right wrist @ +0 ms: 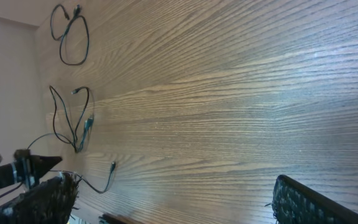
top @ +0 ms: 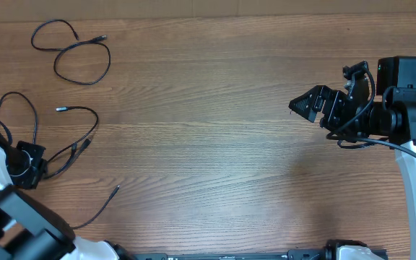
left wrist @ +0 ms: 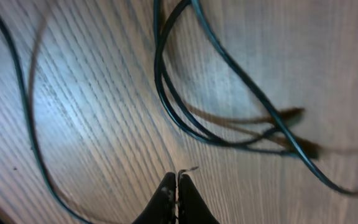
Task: Untangle cables
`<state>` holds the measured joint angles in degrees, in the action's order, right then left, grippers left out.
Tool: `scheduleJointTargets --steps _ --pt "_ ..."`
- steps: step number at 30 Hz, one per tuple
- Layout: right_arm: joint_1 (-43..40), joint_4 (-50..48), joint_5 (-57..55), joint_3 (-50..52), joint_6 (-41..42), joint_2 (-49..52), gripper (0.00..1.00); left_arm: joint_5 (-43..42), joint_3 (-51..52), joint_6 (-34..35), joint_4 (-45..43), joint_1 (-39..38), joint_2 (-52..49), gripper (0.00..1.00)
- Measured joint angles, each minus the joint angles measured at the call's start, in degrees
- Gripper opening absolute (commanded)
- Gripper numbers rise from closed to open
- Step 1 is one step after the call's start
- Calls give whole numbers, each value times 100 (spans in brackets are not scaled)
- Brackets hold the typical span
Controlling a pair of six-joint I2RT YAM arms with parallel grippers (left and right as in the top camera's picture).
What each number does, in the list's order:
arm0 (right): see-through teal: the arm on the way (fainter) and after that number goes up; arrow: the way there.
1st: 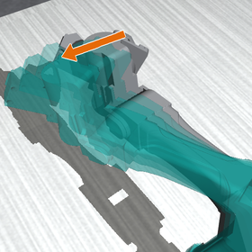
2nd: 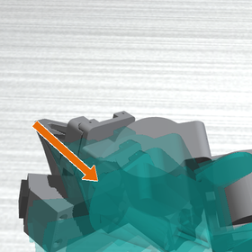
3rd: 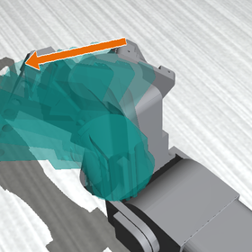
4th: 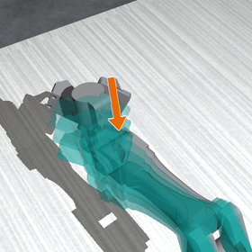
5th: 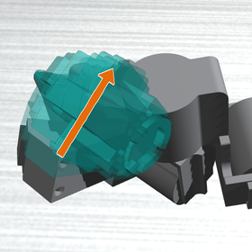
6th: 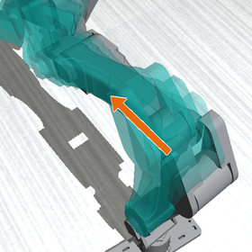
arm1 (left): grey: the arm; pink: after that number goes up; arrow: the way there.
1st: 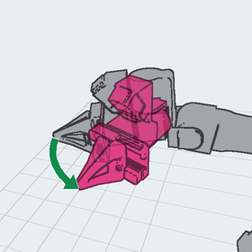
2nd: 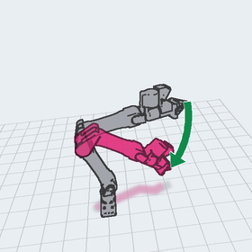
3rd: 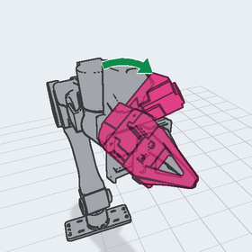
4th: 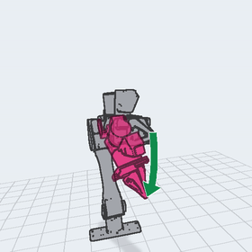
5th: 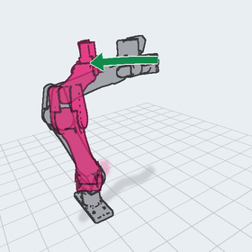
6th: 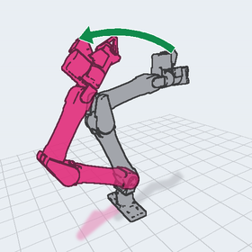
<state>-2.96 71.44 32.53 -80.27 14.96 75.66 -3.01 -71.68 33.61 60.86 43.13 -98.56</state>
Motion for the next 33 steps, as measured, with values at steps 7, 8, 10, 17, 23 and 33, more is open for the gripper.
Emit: scheduleJointTargets --steps 7,8,10,17,23,33 --pt "-2 11 -2 0 4 0 100 118 7 127 -313 0 -793 4" --pt "-2 13 0 0 0 0 100 151 9 140 -356 0 -855 4" --pt "0 15 0 0 0 0 100 203 9 144 -466 0 -940 4" --pt "0 15 0 0 2 0 100 247 9 144 -660 0 -960 4" --pt "-2 11 0 0 4 0 100 251 -31 142 -457 0 -962 4" --pt "-2 31 4 0 4 11 100 675 -1283 138 872 0 -975 4"
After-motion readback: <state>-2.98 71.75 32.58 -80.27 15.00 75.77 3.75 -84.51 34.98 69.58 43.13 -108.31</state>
